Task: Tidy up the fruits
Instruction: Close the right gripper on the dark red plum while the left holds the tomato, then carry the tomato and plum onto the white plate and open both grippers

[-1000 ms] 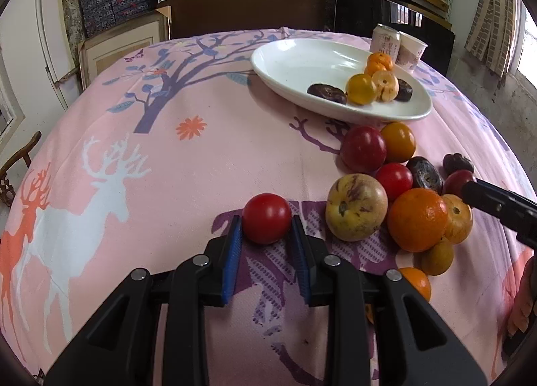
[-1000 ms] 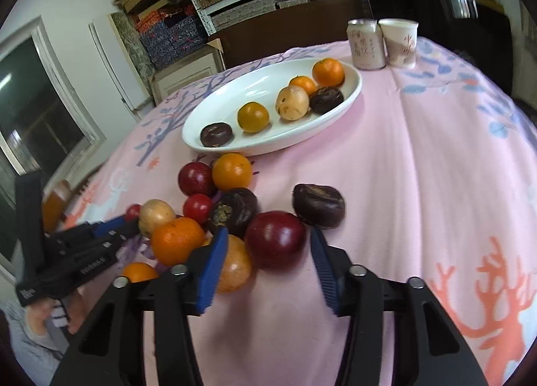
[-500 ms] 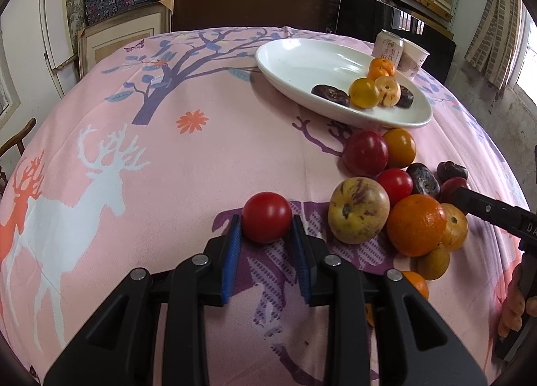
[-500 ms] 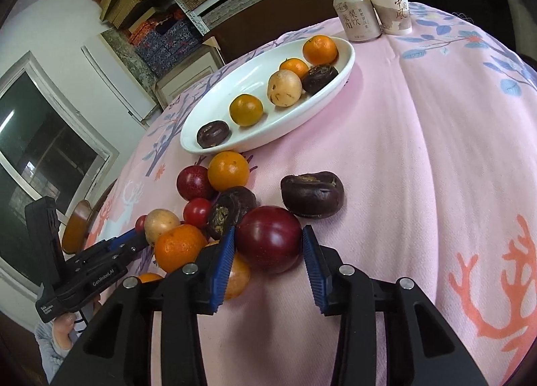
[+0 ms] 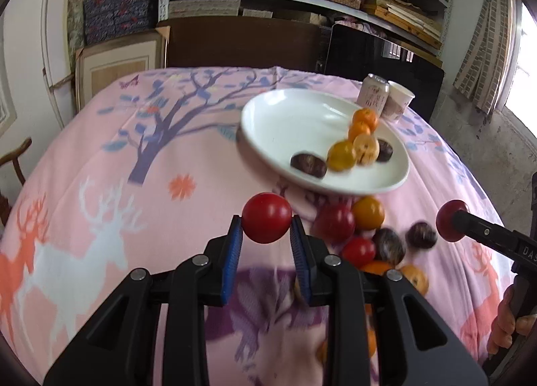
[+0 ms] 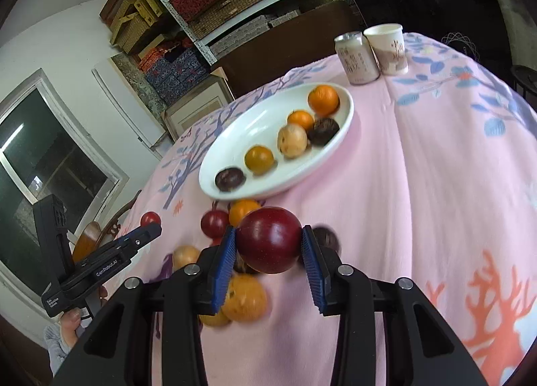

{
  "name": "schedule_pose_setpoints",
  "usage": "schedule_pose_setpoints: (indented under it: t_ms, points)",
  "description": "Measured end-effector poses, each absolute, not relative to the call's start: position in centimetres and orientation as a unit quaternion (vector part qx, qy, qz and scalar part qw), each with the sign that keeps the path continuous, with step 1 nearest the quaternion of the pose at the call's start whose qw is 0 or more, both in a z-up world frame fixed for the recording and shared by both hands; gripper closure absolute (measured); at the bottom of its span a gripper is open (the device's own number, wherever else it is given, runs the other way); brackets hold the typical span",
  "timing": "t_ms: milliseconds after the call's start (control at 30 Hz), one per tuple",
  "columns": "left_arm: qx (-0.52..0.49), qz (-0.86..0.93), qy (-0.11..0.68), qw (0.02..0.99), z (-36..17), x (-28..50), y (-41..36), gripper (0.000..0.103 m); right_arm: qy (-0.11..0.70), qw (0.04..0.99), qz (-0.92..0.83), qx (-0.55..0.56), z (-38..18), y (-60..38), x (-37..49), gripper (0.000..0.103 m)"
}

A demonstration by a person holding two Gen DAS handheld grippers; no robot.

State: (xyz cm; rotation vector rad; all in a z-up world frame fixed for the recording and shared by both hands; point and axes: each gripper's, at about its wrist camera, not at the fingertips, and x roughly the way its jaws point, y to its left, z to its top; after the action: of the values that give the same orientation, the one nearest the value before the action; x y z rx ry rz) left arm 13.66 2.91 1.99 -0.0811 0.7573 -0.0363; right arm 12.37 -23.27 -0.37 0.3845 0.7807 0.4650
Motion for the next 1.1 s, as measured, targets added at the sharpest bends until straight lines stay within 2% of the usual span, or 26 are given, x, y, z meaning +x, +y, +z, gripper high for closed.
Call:
schedule_pose_setpoints:
  t_ms: [167, 300, 333, 367, 400, 433, 467, 533, 567, 633, 667, 733, 800, 833, 933, 967, 1033, 1100]
  points:
    - [-0.04, -0.024, 0.36, 0.932, 3.9, 19.0, 1.5, 0.075, 0.372, 0.885, 0.219, 0.175, 2.0, -22.0, 16.7, 0.063]
    - [-0.042, -0.022, 0.374, 0.926, 3.2, 23.5, 0.8, 0.074, 0.374, 0.885, 0.22, 0.169, 1.4, -20.3, 19.8, 0.063]
    - [-0.041, -0.019, 0.379, 0.924, 2.9, 24.5, 0.8, 0.072, 0.374, 0.886, 0.218, 0.166, 1.1, -19.9, 20.3, 0.062]
    - [-0.042, -0.02, 0.387, 0.921, 2.3, 25.4, 0.8, 0.059, 0.374, 0.887, 0.215, 0.164, 0.6, -19.7, 20.8, 0.062]
    - [-0.045, -0.019, 0.389, 0.92, 1.9, 25.9, 0.8, 0.053, 0.373, 0.889, 0.21, 0.166, 0.1, -19.6, 21.1, 0.059]
    - [-0.048, -0.016, 0.387, 0.921, 1.5, 26.1, 1.0, 0.045, 0.372, 0.889, 0.207, 0.169, -0.3, -19.8, 21.3, 0.051]
    - [-0.044, -0.015, 0.389, 0.92, 1.2, 26.3, 1.0, 0.041, 0.373, 0.89, 0.205, 0.164, -0.6, -19.9, 21.4, 0.048]
    - [-0.035, -0.018, 0.393, 0.919, 0.8, 26.3, 1.0, 0.04, 0.364, 0.896, 0.201, 0.156, -0.4, -20.2, 21.2, 0.046]
    - [-0.037, -0.015, 0.392, 0.919, 0.7, 26.4, 1.2, 0.036, 0.355, 0.899, 0.198, 0.162, 0.0, -20.6, 20.9, 0.045]
    - [-0.042, -0.009, 0.39, 0.92, 0.5, 26.1, 1.5, 0.031, 0.346, 0.901, 0.199, 0.171, 0.3, -21.0, 20.5, 0.035]
    - [-0.042, -0.006, 0.39, 0.92, 0.4, 25.9, 1.6, 0.03, 0.341, 0.904, 0.196, 0.169, 0.5, -21.2, 20.1, 0.034]
    - [-0.031, 0.0, 0.39, 0.92, 0.4, 25.1, 1.5, 0.03, 0.334, 0.911, 0.184, 0.159, 0.5, -21.4, 19.4, 0.024]
    - [-0.023, 0.007, 0.385, 0.922, 0.4, 23.7, 1.5, 0.026, 0.327, 0.918, 0.168, 0.15, 0.2, -21.5, 18.9, 0.018]
    - [-0.023, 0.011, 0.382, 0.924, 0.4, 22.9, 1.7, 0.021, 0.323, 0.921, 0.164, 0.144, 0.1, -21.5, 18.8, 0.017]
    - [-0.019, 0.023, 0.374, 0.927, 0.7, 20.4, 2.2, 0.019, 0.314, 0.931, 0.151, 0.113, -0.1, -21.3, 18.1, 0.017]
    - [-0.021, 0.026, 0.37, 0.928, 0.9, 19.4, 2.5, 0.016, 0.311, 0.933, 0.148, 0.109, -0.1, -21.4, 17.6, 0.016]
    - [-0.027, 0.037, 0.361, 0.931, 0.9, 17.3, 3.2, 0.011, 0.305, 0.936, 0.141, 0.105, 0.1, -21.8, 16.7, 0.011]
    - [-0.026, 0.05, 0.359, 0.932, 0.8, 15.8, 3.5, 0.01, 0.296, 0.94, 0.133, 0.102, 0.4, -22.2, 15.6, 0.008]
